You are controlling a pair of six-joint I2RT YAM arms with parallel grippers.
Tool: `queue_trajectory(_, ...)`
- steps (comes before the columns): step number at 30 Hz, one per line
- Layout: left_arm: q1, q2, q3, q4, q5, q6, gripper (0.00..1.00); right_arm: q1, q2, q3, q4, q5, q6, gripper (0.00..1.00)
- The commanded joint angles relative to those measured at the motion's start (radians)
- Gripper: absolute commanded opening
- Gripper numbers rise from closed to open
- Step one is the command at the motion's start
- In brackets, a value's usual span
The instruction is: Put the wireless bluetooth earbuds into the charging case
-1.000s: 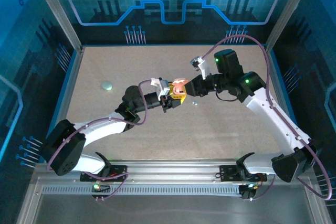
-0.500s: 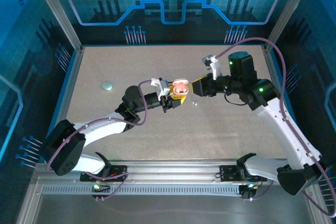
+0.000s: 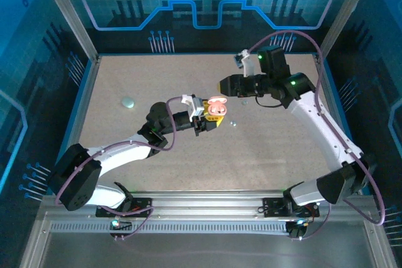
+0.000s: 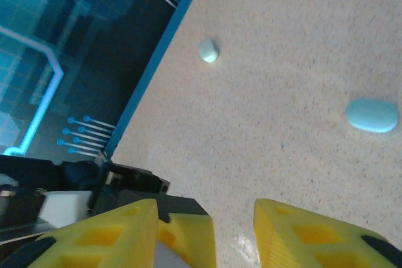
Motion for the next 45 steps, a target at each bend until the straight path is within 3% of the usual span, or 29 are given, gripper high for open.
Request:
queue_trajectory(1, -0.005, -0.038, 0.029, 0.008, 0.005, 0.018, 0.32, 0.013, -0.018, 0.023, -0.074, -0.085, -0.055, 0.46)
queue_trajectory(6, -0.006, -0.031, 0.035, 0.019, 0.001, 0.018, 0.32, 0.005, -0.081, -0.065, -0.089, -0.174, -0.097, 0.48)
queue_trajectory(14, -0.005, -0.015, 0.043, 0.044, 0.026, -0.003, 0.33, -0.029, -0.090, -0.190, 0.010, -0.299, 0.000, 0.52)
queue_trajectory(22, -0.005, -0.017, 0.040, 0.045, 0.021, 0.000, 0.35, -0.033, -0.049, -0.265, 0.192, -0.552, 0.108, 0.49)
queue_trajectory(28, -0.005, -0.025, 0.036, 0.023, 0.012, 0.016, 0.36, -0.065, -0.056, -0.289, 0.202, -0.517, 0.127, 0.24)
queue_trajectory(32, -0.006, -0.032, 0.035, -0.025, -0.013, 0.040, 0.46, -0.080, -0.074, -0.322, 0.266, -0.489, 0.178, 0.15)
queue_trajectory(38, -0.004, -0.052, 0.016, -0.110, -0.089, 0.080, 0.71, -0.101, -0.081, -0.352, 0.351, -0.409, 0.238, 0.10)
queue_trajectory(41, -0.005, -0.083, -0.015, -0.140, -0.169, 0.098, 0.77, -0.140, -0.066, -0.381, 0.405, -0.360, 0.263, 0.10)
queue_trajectory(45, -0.005, -0.141, -0.060, -0.191, -0.282, 0.120, 0.82, -0.191, 0.010, -0.400, 0.419, -0.192, 0.247, 0.11)
